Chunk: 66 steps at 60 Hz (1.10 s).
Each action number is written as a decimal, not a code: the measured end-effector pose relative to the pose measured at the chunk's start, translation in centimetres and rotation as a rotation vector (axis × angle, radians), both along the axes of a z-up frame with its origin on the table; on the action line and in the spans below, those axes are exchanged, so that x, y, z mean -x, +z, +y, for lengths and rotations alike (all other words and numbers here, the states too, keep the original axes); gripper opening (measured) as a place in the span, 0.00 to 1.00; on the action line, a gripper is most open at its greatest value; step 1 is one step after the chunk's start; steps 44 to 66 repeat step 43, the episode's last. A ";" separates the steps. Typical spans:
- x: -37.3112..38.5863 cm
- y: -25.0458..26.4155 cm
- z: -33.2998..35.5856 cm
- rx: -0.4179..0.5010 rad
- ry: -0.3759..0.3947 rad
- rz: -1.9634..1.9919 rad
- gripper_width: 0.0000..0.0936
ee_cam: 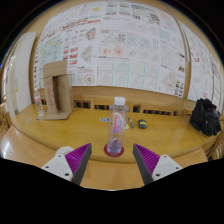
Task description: Pour water
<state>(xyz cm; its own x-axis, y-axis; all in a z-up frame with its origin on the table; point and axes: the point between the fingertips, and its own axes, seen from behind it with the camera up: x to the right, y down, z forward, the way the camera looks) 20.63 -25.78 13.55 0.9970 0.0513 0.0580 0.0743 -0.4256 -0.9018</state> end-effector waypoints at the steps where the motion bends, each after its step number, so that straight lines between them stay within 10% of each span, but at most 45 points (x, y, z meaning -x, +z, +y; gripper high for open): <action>1: 0.4 0.3 -1.2 0.003 -0.003 -0.002 0.91; 27: 7.0 5.5 -27.1 0.020 -0.047 -0.044 0.91; 66: 6.9 5.8 -30.3 -0.008 -0.058 -0.068 0.91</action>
